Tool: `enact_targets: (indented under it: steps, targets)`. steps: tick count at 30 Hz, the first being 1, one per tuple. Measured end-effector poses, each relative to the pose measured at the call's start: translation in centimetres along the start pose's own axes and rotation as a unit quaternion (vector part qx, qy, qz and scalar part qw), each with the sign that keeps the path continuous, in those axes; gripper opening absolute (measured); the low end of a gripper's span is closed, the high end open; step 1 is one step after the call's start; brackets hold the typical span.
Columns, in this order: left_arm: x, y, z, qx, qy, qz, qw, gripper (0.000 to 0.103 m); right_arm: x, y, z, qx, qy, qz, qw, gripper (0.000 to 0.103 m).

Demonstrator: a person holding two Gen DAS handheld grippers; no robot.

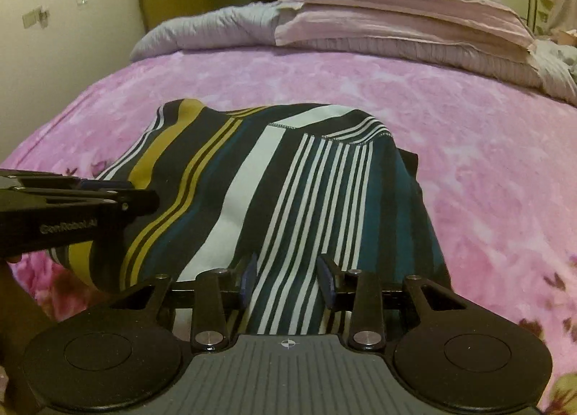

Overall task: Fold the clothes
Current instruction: 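Release the folded sweater and pull both grippers back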

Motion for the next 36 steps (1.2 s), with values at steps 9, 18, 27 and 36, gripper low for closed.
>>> enact_targets:
  steps: [9,18,27,36]
  targets:
    - [6.9,0.7,-0.7,0.029,-0.006,-0.011,0.9995,0.039,8.8,1.3,-0.4,-0.057,-0.028,0.039,0.997,0.072]
    - [11.8,5.6,-0.2,0.03,-0.01,-0.037,0.9988,0.053,13.7,4.6,-2.9,-0.046,-0.012,0.022,0.999,0.074]
    - [14.1,7.7,0.5,0.016,-0.011,-0.039,0.999,0.059,15.0,6.9,-3.5,-0.039,-0.004,0.01,0.999,0.074]
    - [14.5,7.5,1.0,0.007,-0.01,-0.034,0.9993,0.061,15.2,7.0,-3.3,-0.041,-0.002,0.009,0.999,0.074]
Point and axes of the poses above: each gripper's, at about its wrist camera, not at the fingertips, and x roughly against the way its jaws point, z to its right, y to its underside, the point moved 7 cm from there along -x, roughly the way its jaws point, and after that the axes turned 3 degrees about x, right-handed, at the moved point
